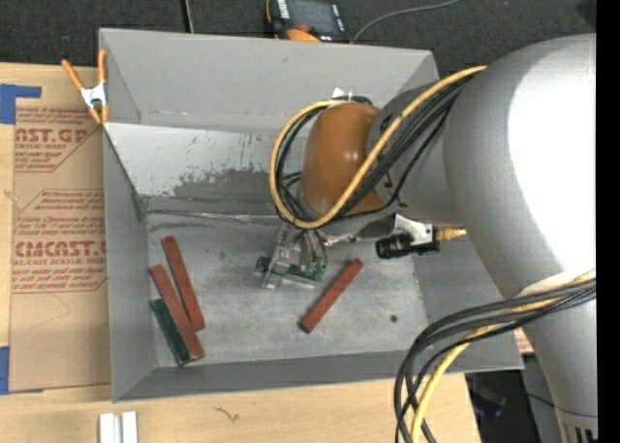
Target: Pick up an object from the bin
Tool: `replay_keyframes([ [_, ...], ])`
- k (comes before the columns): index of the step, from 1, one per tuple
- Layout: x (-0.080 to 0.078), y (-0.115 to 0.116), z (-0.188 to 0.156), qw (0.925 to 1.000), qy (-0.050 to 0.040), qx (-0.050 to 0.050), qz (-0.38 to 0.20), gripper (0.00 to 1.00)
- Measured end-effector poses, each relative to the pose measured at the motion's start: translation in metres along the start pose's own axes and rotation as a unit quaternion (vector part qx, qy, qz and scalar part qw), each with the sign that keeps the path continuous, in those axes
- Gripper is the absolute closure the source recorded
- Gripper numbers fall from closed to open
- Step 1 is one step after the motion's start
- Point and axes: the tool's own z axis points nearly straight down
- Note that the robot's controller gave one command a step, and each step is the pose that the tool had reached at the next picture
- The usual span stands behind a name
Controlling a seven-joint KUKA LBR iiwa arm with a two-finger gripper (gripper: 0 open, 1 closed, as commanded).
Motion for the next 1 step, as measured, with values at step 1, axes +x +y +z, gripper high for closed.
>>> replay_keyframes([
  [1, 0.0476, 0.0073, -0.1429, 1.0000, -0.0026, -0.002, 0.006, 1.00],
])
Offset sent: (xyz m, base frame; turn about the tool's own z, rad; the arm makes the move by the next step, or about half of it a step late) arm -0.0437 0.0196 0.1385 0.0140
